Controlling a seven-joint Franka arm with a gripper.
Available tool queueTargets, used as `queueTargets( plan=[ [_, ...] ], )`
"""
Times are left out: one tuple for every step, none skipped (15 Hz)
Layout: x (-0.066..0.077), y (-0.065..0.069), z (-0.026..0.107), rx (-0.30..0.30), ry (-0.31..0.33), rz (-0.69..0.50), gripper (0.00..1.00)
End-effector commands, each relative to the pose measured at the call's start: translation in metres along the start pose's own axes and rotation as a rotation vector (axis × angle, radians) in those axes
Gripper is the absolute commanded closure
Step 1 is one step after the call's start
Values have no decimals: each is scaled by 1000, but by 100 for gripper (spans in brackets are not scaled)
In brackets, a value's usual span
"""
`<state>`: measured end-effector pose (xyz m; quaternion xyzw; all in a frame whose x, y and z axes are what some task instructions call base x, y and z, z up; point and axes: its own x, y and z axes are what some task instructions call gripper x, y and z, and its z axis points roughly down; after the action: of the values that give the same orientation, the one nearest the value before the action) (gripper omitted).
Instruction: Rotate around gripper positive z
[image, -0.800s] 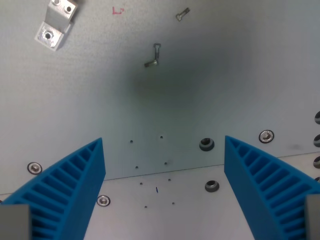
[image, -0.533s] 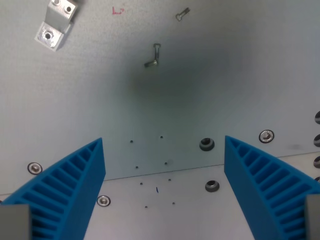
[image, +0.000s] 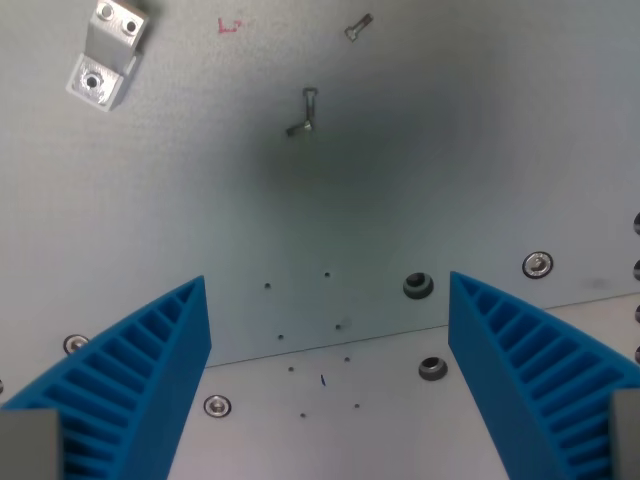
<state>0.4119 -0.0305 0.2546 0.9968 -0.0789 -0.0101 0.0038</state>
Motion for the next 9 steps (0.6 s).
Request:
queueTargets(
  plan=[
    [0, 0, -3, 1, 8, 124, 0],
    [0, 0, -3, 1, 8, 137, 0],
    [0, 0, -3, 1, 8, 150, 0],
    [0, 0, -3, 1, 8, 164, 0],
    [0, 0, -3, 2, 8, 177, 0],
    [0, 0, -3, 2, 8, 190, 0],
    [0, 0, -3, 2, 8, 204, 0],
    [0, 0, -3, 2, 8, 217, 0],
    [0, 0, -3, 2, 8, 230, 0]
  ],
)
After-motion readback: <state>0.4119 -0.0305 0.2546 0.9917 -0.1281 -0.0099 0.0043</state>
